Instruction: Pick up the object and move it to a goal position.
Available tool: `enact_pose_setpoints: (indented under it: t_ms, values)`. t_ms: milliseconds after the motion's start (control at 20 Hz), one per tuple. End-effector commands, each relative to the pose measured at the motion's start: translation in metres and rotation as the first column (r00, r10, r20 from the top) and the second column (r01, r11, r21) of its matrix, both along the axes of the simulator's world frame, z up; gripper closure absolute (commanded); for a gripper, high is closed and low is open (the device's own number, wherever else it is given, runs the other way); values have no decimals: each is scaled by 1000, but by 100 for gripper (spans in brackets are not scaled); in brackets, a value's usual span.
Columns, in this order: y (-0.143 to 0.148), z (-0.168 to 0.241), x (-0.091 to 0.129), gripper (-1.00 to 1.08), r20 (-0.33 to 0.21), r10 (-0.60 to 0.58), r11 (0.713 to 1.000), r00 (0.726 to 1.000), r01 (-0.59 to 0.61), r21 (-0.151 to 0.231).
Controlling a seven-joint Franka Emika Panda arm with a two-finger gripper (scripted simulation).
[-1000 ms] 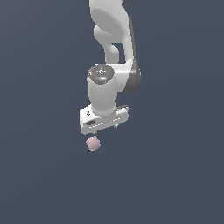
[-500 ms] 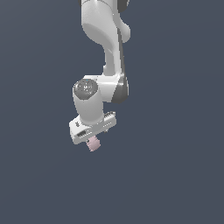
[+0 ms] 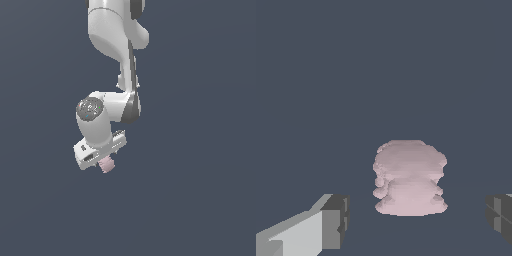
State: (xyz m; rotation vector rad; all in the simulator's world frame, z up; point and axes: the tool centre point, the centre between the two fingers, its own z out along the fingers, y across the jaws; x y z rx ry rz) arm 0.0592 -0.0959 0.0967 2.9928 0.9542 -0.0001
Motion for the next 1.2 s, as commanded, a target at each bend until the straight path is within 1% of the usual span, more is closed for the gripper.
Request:
enact_pose_setpoints:
  t_ms: [0,300,750,1000,1050,1150]
  values:
    - [-2,-1,1,-92,0,8,1000,1000,-8,0]
    - [-1,-8,0,-92,0,6,1000,1000,-6,0]
    - [-1,-49,-1,-92,0,9,1000,1000,-9,0]
    - [-2,-52,1,-92,0,9,1000,1000,-9,0]
    - [-2,-52,1,108,0,9,1000,1000,-9,0]
    - [-2,-52,1,108,0,9,1000,1000,-9,0]
